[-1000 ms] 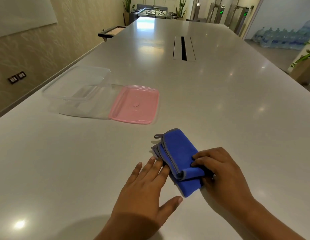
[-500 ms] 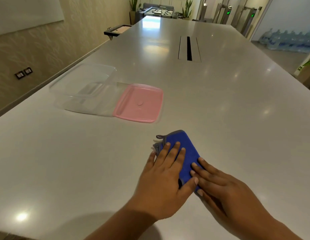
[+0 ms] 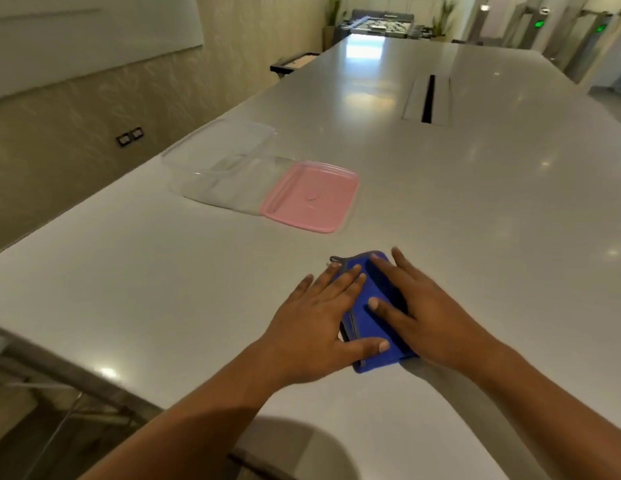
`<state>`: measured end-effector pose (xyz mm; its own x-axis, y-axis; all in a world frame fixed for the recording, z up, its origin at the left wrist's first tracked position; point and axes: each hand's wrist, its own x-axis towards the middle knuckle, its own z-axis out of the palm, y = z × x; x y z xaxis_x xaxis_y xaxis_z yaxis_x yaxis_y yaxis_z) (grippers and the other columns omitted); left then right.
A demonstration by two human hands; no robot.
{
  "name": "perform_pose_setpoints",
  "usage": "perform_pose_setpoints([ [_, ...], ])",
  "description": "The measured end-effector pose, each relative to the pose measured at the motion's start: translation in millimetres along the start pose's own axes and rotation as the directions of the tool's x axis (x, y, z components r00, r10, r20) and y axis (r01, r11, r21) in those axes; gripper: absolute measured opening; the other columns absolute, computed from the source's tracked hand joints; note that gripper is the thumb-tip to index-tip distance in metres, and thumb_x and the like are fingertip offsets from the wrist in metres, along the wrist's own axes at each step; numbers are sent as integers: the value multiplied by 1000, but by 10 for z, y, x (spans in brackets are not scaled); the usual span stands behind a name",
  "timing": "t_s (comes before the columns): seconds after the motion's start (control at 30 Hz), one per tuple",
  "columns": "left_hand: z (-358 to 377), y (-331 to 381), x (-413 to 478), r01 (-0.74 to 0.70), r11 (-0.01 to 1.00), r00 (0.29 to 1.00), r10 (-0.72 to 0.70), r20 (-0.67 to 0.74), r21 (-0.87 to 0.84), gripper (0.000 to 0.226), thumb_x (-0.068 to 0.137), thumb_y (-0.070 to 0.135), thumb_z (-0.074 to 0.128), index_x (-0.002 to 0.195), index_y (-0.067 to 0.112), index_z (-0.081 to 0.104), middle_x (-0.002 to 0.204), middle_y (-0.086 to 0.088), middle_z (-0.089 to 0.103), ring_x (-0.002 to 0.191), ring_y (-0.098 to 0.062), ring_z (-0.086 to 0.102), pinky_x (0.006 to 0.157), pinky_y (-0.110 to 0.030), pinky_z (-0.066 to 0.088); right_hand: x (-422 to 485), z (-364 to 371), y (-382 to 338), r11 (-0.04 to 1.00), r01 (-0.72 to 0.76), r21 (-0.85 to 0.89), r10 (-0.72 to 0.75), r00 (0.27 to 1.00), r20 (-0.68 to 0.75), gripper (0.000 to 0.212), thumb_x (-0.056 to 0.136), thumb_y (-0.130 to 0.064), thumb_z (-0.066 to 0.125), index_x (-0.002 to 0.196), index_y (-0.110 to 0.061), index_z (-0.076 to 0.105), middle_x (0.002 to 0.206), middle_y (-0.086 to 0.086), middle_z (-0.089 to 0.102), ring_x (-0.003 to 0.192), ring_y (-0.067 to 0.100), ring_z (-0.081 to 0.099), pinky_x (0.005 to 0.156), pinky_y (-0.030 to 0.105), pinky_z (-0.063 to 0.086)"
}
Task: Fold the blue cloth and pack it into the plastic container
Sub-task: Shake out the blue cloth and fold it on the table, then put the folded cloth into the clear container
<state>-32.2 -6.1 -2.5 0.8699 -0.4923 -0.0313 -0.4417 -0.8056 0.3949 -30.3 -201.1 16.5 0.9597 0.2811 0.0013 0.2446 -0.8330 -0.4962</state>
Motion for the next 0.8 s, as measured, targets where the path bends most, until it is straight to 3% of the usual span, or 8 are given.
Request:
perform_pose_setpoints([
  [0.1,-28,-23,3,12,1000,1000,-12,5,25,100,74,85,32,151,35,-8,159,20,-12,143,-1,-19,120,-39,0,-50,97,-24,977,-15,-211,15,1000,-2,66,93,-61,30,154,-38,17,157,5,37,142,22,36,109,35,35],
  [0.2,-16,-33,-8,2,1000,1000,-2,2,20,100,75,84,33,152,33,-6,160,19,-11,144,-2,-19,120,-40,0,-143,62,-95,969,-55,-239,26,992,-120,64,89,-62,33,149,-39,33,115,-2,64,100,18,59,79,31,49],
  [0.33,-21,-84,-30,-36,999,999,36,-9,-20,98,78,81,35,152,31,-5,160,17,-11,144,-1,-19,121,-39,1,-110,-84,-213,968,-171,182,178,984,-19,39,92,-37,55,130,-49,53,115,-6,64,93,11,64,83,33,53],
  [0.47,-213,-259,-129,-74,962,995,54,-86,-264,90,82,71,48,152,37,2,159,21,6,145,2,-1,120,-32,12,-45,-232,-464,786,-241,569,243,967,73,40,91,-11,63,111,-45,70,119,-8,66,88,21,74,85,47,58],
  [0.57,-498,-510,-268,25,820,973,-150,-173,-572,87,77,73,52,149,40,17,151,26,26,138,2,28,114,-29,28,113,-196,-740,671,-158,725,257,966,-28,39,89,-6,66,109,-39,73,114,-5,72,92,25,74,86,51,57],
  [0.67,-827,-840,-266,173,498,950,-313,9,-850,104,57,84,57,145,34,32,137,8,56,116,-10,60,100,-38,48,371,-88,-1124,593,-35,805,227,966,-126,39,85,-5,67,111,-33,74,107,-9,75,94,25,74,83,47,59],
  [0.73,-1079,-1060,-218,172,336,961,-266,82,-926,91,67,71,65,143,32,35,120,2,68,101,-16,70,92,-42,54,586,2,-1384,567,37,823,206,961,-186,40,83,-5,68,113,-30,73,105,-12,75,92,23,75,76,39,62],
  [0.8,-1347,-1290,-147,114,328,962,-270,23,-938,76,79,45,73,142,34,32,110,-3,73,94,-18,72,89,-43,56,819,66,-1626,563,80,823,207,950,-234,38,83,-6,69,114,-30,72,108,-9,73,88,22,76,72,35,62],
])
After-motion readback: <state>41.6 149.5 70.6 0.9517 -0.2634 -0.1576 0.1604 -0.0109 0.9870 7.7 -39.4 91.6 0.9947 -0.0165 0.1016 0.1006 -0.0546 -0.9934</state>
